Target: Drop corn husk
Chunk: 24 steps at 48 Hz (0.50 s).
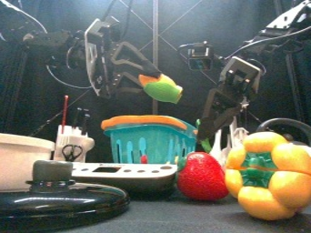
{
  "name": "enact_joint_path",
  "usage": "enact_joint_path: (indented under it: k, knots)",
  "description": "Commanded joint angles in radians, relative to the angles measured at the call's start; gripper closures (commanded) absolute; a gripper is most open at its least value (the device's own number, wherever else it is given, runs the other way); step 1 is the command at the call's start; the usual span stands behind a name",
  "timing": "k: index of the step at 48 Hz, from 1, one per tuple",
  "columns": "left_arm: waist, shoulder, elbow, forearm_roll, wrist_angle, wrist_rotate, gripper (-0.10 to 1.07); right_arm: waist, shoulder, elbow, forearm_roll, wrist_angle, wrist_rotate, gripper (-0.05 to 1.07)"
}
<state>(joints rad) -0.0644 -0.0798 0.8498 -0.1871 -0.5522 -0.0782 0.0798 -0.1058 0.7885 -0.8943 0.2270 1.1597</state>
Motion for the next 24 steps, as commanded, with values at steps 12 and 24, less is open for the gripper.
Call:
enact_joint_path:
  k: [12,24]
  knots:
    - [0.002,-0.008,-0.011,0.0,-0.006,0.0,0.39,-0.003,-0.034,-0.021,0.008,-0.003,0.005,0.2]
    - [0.003,-0.008,-0.011,0.0,-0.006,0.0,0.39,-0.003,-0.041,-0.014,0.014,-0.003,0.003,0.06]
